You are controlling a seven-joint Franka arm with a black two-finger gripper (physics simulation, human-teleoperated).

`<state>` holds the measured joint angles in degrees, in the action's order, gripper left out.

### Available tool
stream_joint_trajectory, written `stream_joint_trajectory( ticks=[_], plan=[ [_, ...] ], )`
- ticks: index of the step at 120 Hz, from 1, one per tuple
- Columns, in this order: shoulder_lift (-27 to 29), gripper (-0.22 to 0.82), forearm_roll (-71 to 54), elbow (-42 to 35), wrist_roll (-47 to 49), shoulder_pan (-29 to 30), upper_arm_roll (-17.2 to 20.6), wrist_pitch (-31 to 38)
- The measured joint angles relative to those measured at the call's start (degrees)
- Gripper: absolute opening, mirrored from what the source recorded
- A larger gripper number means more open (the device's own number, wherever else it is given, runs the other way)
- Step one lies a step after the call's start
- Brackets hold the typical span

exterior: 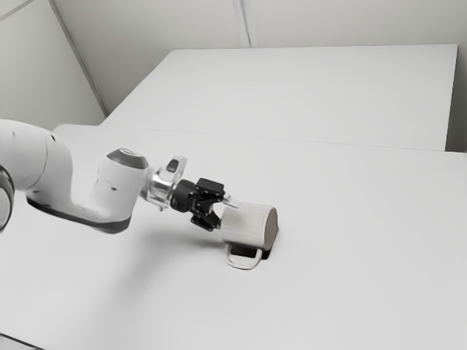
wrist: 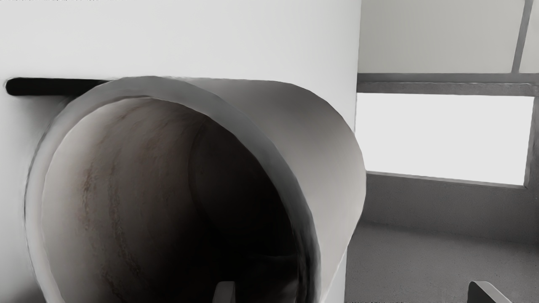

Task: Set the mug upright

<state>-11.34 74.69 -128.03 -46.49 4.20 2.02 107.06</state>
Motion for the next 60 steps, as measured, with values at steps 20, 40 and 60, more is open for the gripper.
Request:
stream_joint_trajectory(
  ticks=[20,40,60],
  plan=[
    [-1.74,0.47,4.66,0.11,-5.66,0.2,0.4,-2.94],
    [-1.85,0.08,5.97,0.67,-10.36,0.37,0.43,-4.0],
    [-1.36,-0.09,6.31,0.95,-13.93,0.79,0.39,-4.46]
  ],
)
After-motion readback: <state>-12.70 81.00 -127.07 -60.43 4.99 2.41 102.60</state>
